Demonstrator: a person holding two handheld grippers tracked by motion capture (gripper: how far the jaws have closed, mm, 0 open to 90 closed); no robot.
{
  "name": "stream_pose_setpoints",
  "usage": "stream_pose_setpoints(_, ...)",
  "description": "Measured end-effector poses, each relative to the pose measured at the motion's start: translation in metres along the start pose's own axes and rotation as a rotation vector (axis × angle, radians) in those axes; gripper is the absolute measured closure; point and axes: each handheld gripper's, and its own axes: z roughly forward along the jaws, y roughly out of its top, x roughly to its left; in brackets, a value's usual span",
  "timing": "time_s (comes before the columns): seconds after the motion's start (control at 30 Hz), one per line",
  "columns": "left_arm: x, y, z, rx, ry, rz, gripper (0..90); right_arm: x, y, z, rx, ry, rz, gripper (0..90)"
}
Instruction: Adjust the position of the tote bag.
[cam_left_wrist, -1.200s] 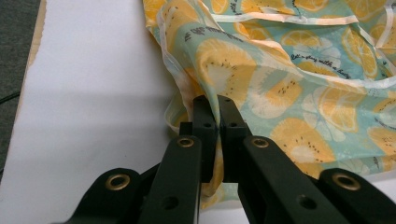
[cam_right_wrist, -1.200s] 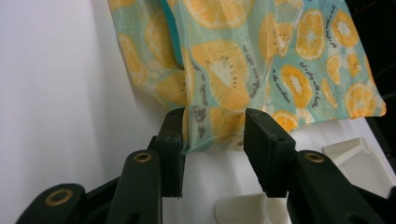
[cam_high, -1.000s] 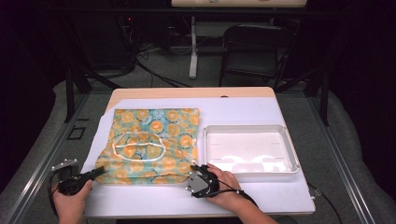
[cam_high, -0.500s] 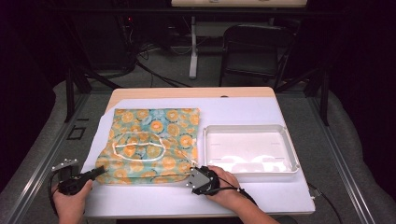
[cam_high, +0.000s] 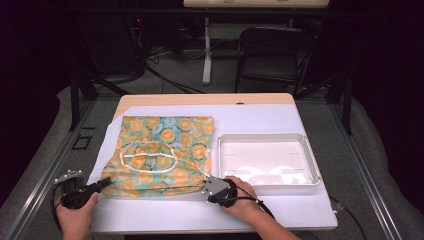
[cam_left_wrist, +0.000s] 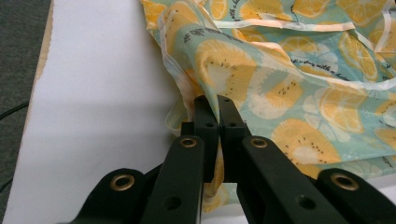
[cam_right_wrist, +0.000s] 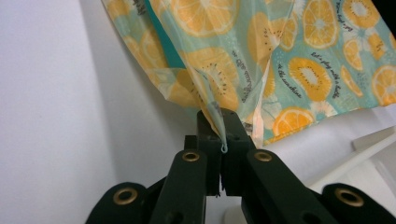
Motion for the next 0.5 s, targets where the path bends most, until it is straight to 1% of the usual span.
stream_pose_setpoints(0.07,0.0,0.0,0.0,-0.001,0.001,0.003,89.8,-0.001,0.0,0.0,-0.014,0.011,0.033,89.6)
stream_pose_setpoints(0.1,0.0,0.0,-0.001,-0.003,0.003,0.008,89.7,-0.002,0.0,-0.001,-0.005,0.023,0.037,89.6)
stream_pose_setpoints(0.13,-0.001,0.0,-0.001,-0.004,0.006,0.015,89.7,-0.002,0.0,-0.001,-0.005,0.023,0.037,89.6)
stream_pose_setpoints(0.2,-0.002,0.001,-0.002,-0.013,0.013,0.02,89.8,-0.004,0.0,-0.001,-0.016,0.039,0.071,89.8)
stream_pose_setpoints(0.23,-0.003,0.001,-0.002,-0.02,0.02,0.029,89.8,-0.005,0.0,-0.002,-0.021,0.057,0.102,89.8)
stream_pose_setpoints(0.27,-0.003,0.001,-0.002,-0.02,0.02,0.029,89.8,-0.005,0.0,-0.002,-0.021,0.057,0.102,89.8)
stream_pose_setpoints(0.3,-0.004,0.001,-0.003,-0.024,0.023,0.04,89.8,-0.008,-0.001,-0.003,-0.021,0.072,0.12,89.8)
stream_pose_setpoints(0.33,-0.004,0.002,-0.004,-0.019,0.023,0.043,89.8,-0.009,-0.001,-0.003,-0.027,0.08,0.135,89.8)
stream_pose_setpoints(0.37,-0.005,0.002,-0.005,-0.024,0.025,0.042,89.8,-0.01,-0.001,-0.003,-0.035,0.087,0.152,89.8)
stream_pose_setpoints(0.4,-0.005,0.002,-0.005,-0.024,0.025,0.042,89.8,-0.011,-0.001,-0.003,-0.039,0.093,0.161,89.8)
stream_pose_setpoints(0.43,-0.006,0.002,-0.006,-0.037,0.028,0.05,89.8,-0.011,-0.001,-0.004,-0.038,0.096,0.173,89.8)
stream_pose_setpoints(0.47,-0.006,0.002,-0.006,-0.037,0.028,0.05,89.8,-0.012,-0.001,-0.004,-0.045,0.101,0.181,89.8)
stream_pose_setpoints(0.5,-0.008,0.003,-0.008,-0.055,0.037,0.061,89.9,-0.012,-0.001,-0.004,-0.054,0.101,0.193,89.8)
